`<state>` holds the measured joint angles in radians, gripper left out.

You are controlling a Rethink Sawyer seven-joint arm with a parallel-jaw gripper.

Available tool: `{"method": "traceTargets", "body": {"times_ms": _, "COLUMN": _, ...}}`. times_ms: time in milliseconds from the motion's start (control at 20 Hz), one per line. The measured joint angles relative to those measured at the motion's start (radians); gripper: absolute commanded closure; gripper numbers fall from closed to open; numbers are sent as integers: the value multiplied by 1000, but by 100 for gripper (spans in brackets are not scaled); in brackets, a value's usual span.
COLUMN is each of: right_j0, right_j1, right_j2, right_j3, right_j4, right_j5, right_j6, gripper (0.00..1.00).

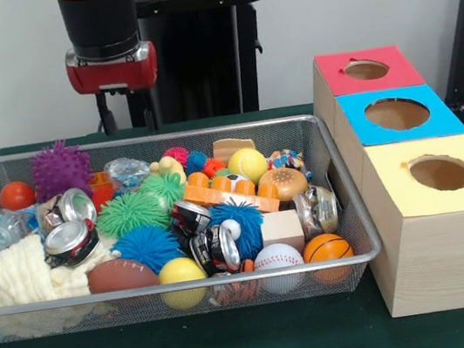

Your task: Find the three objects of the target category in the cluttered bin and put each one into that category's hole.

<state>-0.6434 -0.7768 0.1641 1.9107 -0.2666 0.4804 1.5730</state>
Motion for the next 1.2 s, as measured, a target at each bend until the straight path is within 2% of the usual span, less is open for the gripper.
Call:
{"method": "traceTargets", "body": {"times_ms": 650, "right_j0": -57, "right_j1": 56, "right_j2": 33, "right_j3": -13, "right_j4": -133, "right_j5": 0, "right_j6": 0, "gripper": 0}}
{"method": "traceTargets", "body": {"times_ms": 1200, "right_j0": -62, "right_j1": 95, "right_j2": 69, "right_j3": -44, "right_j4": -199, "right_j5": 0, "right_j6": 0, "gripper": 0}}
